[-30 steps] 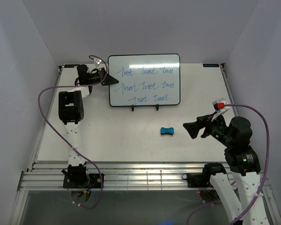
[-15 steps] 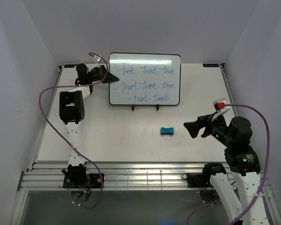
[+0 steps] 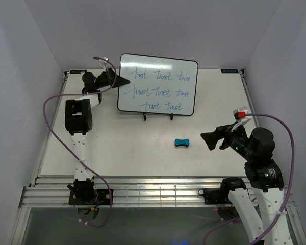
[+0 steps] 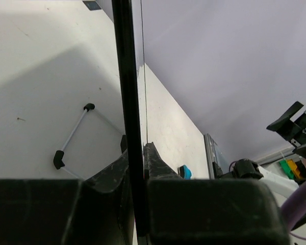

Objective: Erase the whiteboard

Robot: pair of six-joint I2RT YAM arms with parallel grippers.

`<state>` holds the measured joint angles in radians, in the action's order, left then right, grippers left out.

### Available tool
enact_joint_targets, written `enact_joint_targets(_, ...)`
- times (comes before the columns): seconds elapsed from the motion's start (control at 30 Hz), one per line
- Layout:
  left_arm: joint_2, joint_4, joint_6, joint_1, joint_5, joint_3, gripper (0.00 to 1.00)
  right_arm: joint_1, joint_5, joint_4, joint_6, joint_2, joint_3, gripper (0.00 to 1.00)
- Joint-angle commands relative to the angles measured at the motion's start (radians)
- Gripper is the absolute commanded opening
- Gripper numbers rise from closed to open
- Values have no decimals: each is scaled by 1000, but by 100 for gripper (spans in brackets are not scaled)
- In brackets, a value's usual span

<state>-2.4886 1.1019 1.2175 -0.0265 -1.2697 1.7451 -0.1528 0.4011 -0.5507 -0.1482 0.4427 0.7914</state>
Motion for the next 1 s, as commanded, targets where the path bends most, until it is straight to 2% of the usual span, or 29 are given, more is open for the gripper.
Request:
enact_joint_targets(0.0,145,4,-15,8,118,25,0,-5,-8,28,4,-12,28,90)
enact_joint_targets(0.13,158,3,51,11,164,51,0,-7,-25,26,6,-13,25,90)
enact_joint_targets(0.17,160,3,63,46,174,59,0,-7,-25,26,6,-15,20,90)
enact_joint_targets(0.3,154,-45,68,88,190,154,0,-7,-25,26,6,-12,12,90)
enact_joint_targets(0.47,180,-106,45,135,253,188,0,-7,-30,21,6,-12,12,90)
enact_joint_targets(0.67,212,-157,111,154,296,268,0,-5,-44,14,9,-16,14,90)
enact_joint_targets(0.77,314,-172,111,157,300,182,0,-7,-96,5,-8,-15,28,90)
enact_joint_targets(0.83,397,-224,33,157,317,93,0,-7,-133,-2,-23,-15,37,90)
enact_joint_targets(0.97,664,-287,-45,155,384,-216,0,-5,-143,-17,-25,-9,72,90)
